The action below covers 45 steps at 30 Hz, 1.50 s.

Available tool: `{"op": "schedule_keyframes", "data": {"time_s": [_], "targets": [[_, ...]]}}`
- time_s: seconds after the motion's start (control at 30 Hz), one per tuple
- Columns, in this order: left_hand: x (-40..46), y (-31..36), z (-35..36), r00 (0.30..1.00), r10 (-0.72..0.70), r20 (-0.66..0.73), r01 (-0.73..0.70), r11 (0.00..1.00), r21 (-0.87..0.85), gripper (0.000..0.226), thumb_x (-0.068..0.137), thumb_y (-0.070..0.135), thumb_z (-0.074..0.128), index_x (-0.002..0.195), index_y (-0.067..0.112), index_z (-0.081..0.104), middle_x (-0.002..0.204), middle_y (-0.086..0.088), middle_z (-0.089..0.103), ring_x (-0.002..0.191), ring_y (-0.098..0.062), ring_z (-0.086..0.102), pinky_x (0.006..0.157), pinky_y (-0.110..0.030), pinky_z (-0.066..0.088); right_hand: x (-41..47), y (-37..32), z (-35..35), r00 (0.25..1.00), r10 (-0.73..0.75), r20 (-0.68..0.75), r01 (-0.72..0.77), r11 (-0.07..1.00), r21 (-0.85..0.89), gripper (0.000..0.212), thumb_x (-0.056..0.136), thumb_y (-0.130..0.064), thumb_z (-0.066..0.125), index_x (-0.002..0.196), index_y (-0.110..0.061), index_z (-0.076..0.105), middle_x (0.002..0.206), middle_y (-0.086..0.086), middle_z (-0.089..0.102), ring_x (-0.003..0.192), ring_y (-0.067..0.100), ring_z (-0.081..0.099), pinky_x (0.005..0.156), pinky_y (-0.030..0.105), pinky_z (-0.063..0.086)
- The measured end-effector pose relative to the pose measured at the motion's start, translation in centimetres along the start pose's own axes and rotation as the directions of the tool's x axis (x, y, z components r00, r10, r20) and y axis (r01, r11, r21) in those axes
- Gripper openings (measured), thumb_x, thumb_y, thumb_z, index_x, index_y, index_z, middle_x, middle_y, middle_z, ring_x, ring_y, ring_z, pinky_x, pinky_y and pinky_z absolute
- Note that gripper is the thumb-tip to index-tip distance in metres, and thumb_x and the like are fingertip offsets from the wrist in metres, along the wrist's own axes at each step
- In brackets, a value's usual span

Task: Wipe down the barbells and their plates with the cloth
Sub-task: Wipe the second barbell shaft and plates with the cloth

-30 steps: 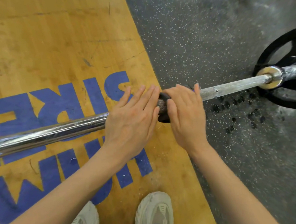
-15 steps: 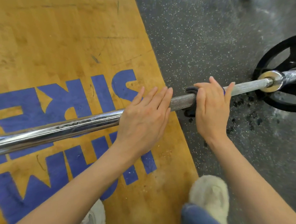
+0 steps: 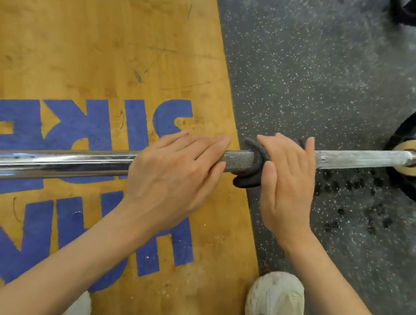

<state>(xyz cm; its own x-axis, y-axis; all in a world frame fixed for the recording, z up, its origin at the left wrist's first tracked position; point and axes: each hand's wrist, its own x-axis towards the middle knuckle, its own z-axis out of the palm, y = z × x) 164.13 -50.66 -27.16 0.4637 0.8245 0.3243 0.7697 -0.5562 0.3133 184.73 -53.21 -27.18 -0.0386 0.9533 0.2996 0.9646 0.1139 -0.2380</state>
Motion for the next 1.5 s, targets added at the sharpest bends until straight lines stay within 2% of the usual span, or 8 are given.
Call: {"op": "schedule_keyframes", "data": {"time_s": [0.17, 0.27, 0.37, 0.53, 0.77, 0.97, 1.27, 1.5], "targets": [[0.1, 0.0, -0.3, 1.000, -0.012, 0.022, 0.011, 0.999, 0.048, 0.040, 0.106, 0.030, 0.040, 0.136, 0.015, 0.063, 0.124, 0.002, 0.071, 0.118, -0.018, 0.066, 0.106, -0.033, 0.040, 0.4, -1.1, 1.3, 0.977, 0.147, -0.156, -0.139, 0.989, 0.057, 0.044, 0.104, -0.019, 0.029, 0.118, -0.005, 0.068, 0.123, 0.005, 0.068, 0.131, 0.026, 0.054, 0.125, 0.047, 0.004], [0.1, 0.1, -0.3, 0.999, -0.013, 0.045, 0.010, 0.997, 0.076, 0.041, 0.107, 0.029, 0.039, 0.137, 0.015, 0.062, 0.129, 0.002, 0.069, 0.124, -0.019, 0.063, 0.108, -0.036, 0.042, 0.4, -2.2, 1.8, 0.992, -0.031, -0.118, 0.045, 0.993, 0.112, 0.043, 0.104, -0.019, 0.031, 0.119, -0.006, 0.069, 0.121, 0.003, 0.069, 0.126, 0.025, 0.057, 0.125, 0.042, 0.010], [0.1, 0.0, -0.6, 0.995, -0.014, 0.096, 0.003, 0.993, 0.121, 0.044, 0.110, 0.030, 0.031, 0.142, 0.014, 0.057, 0.138, 0.001, 0.062, 0.135, -0.021, 0.052, 0.117, -0.040, 0.033, -0.1, 1.8, 0.8, 0.987, -0.149, -0.064, 0.150, 0.989, 0.008, 0.046, 0.107, -0.025, 0.028, 0.132, -0.007, 0.062, 0.132, 0.007, 0.065, 0.134, 0.026, 0.050, 0.125, 0.043, 0.011], [0.1, 2.2, -0.7, 0.989, -0.120, 0.082, 0.105, 0.979, 0.174, 0.049, 0.110, 0.028, 0.022, 0.148, 0.009, 0.048, 0.155, -0.001, 0.044, 0.148, -0.022, 0.035, 0.125, -0.047, 0.016, -0.7, 1.1, 0.6, 0.995, 0.041, -0.093, -0.025, 0.986, 0.167, 0.046, 0.102, -0.021, 0.031, 0.134, -0.005, 0.059, 0.137, 0.009, 0.060, 0.139, 0.028, 0.044, 0.125, 0.045, 0.004], [1.0, 5.4, 1.3, 0.951, -0.309, 0.030, 0.296, 0.931, 0.216, 0.052, 0.110, 0.034, 0.020, 0.141, 0.017, 0.057, 0.142, 0.004, 0.059, 0.135, -0.021, 0.051, 0.124, -0.039, 0.016, -0.9, 4.1, -0.7, 0.991, -0.127, -0.052, 0.133, 0.980, 0.147, 0.048, 0.105, -0.018, 0.030, 0.147, -0.004, 0.047, 0.151, 0.009, 0.049, 0.147, 0.028, 0.035, 0.126, 0.045, 0.000], [1.3, 5.5, 1.7, 0.943, -0.332, 0.007, 0.317, 0.907, 0.276, 0.054, 0.111, 0.036, 0.017, 0.139, 0.017, 0.059, 0.135, 0.003, 0.063, 0.133, -0.023, 0.053, 0.122, -0.042, 0.021, -0.4, 2.9, 0.0, 0.992, -0.102, -0.074, 0.113, 0.981, 0.159, 0.046, 0.101, -0.014, 0.036, 0.143, -0.002, 0.052, 0.152, 0.010, 0.048, 0.150, 0.032, 0.028, 0.126, 0.048, 0.000], [2.8, 4.3, 2.2, 0.955, -0.295, -0.027, 0.289, 0.909, 0.301, 0.051, 0.111, 0.031, 0.020, 0.136, 0.016, 0.061, 0.135, 0.004, 0.064, 0.131, -0.023, 0.056, 0.119, -0.044, 0.024, 1.2, 5.0, 0.1, 0.952, -0.271, -0.145, 0.281, 0.958, 0.052, 0.044, 0.107, -0.015, 0.032, 0.146, -0.003, 0.049, 0.154, 0.011, 0.045, 0.147, 0.030, 0.032, 0.126, 0.044, -0.002], [4.4, 3.0, 2.3, 0.956, -0.290, -0.046, 0.292, 0.922, 0.256, 0.051, 0.110, 0.032, 0.021, 0.127, 0.017, 0.066, 0.128, 0.003, 0.068, 0.127, -0.022, 0.060, 0.115, -0.044, 0.028, 3.7, 3.9, 1.9, 0.983, -0.117, -0.142, 0.126, 0.990, 0.057, 0.046, 0.107, -0.023, 0.029, 0.136, -0.005, 0.059, 0.141, 0.009, 0.059, 0.142, 0.029, 0.041, 0.126, 0.045, 0.000]]}}
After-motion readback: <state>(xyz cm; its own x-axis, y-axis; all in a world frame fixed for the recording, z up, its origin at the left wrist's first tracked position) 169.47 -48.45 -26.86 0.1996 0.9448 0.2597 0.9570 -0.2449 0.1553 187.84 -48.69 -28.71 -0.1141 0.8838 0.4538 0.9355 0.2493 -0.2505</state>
